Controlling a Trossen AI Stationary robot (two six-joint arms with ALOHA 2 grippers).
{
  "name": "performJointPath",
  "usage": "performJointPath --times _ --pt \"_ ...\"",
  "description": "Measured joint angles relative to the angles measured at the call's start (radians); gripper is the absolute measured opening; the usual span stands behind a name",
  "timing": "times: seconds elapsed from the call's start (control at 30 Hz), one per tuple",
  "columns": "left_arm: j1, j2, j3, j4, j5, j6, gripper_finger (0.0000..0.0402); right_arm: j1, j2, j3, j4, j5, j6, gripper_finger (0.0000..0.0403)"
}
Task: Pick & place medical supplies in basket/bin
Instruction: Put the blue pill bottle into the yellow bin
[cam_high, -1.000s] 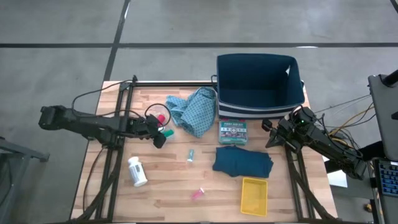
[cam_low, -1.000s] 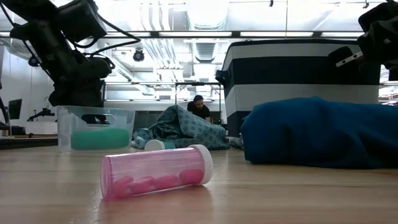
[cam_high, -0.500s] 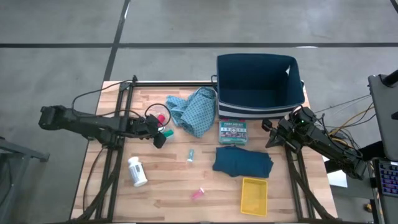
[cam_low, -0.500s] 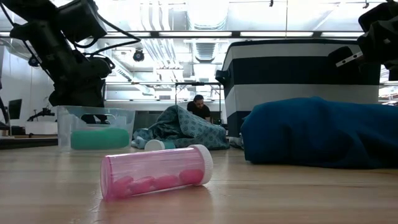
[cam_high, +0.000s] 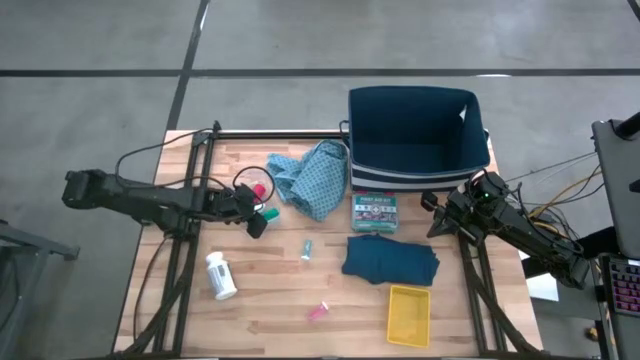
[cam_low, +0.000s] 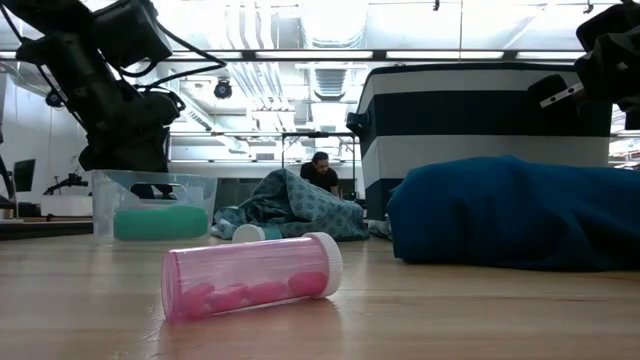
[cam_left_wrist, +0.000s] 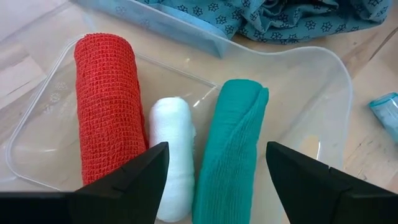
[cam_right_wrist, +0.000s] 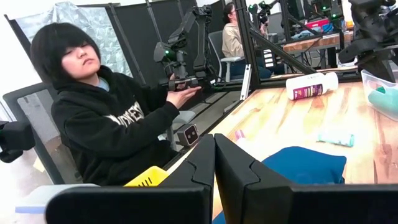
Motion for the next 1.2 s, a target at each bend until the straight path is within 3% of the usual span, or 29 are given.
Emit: performJointPath --times 0.37,0.8,1.0,1.2 --pt "-0.001 -0.001 0.017 0.005 0.000 0.066 0.0271 0.000 0.000 0.000 0.000 0.000 0.000 0.0008" --pt "-0.014 -0.002 0.233 -0.050 -0.077 0.153 0.0269 0.000 0.000 0.000 0.000 0.000 0.000 0.0008" --pt "-0.094 0.030 0.329 -0.028 -0.181 0.097 0.0269 0.000 0.000 0.000 0.000 0.000 0.000 0.0008" --pt "-0.209 0.140 0.457 -0.085 -0.267 0.034 0.0271 0.000 0.000 0.000 0.000 0.000 0.000 0.0008"
